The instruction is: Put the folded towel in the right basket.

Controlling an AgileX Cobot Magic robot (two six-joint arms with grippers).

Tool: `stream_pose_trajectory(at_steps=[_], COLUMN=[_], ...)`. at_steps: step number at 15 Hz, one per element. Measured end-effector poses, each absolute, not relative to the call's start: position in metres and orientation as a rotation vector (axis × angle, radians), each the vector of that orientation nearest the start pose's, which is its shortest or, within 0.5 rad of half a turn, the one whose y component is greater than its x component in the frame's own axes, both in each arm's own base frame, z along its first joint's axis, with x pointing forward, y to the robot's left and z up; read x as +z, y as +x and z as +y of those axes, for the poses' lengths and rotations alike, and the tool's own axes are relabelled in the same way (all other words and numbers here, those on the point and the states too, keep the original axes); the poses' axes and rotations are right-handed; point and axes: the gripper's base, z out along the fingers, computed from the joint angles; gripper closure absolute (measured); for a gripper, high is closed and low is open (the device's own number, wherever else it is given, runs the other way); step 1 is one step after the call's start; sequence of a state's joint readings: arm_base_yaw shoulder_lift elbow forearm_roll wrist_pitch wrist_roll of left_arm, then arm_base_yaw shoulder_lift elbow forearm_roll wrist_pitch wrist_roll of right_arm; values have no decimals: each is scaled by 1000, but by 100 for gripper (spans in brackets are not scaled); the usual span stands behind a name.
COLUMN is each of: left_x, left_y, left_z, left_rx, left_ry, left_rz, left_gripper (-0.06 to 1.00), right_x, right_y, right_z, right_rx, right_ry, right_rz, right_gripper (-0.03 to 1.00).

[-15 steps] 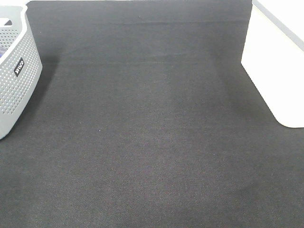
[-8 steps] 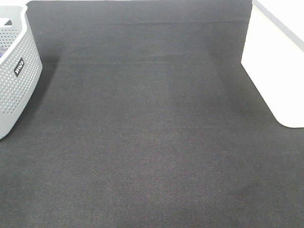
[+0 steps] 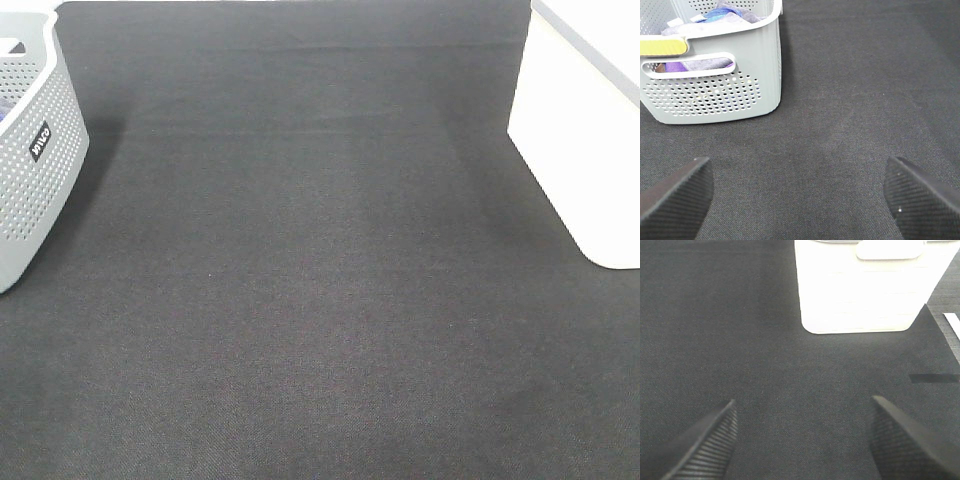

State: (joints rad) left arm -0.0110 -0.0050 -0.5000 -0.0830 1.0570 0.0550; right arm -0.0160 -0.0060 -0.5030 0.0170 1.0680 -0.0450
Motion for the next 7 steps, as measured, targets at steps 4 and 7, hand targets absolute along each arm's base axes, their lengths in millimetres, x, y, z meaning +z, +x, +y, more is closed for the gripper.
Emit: stream_pose_trajectory(at_steps=[4,7], left_x=[278,278], left_y=[-6,-6], left_z=[-7,-7], left_rx=[-72,-72], left_ry=[71,71], left_rz=[2032,2032], left_gripper=[7,7], right_x=[277,277], right_y=[-6,-6], right_z=[1,1], right_rx=[-18,-18], right_ry=[-31,-31], right_rz=[2042,2042], right_gripper=[28,28])
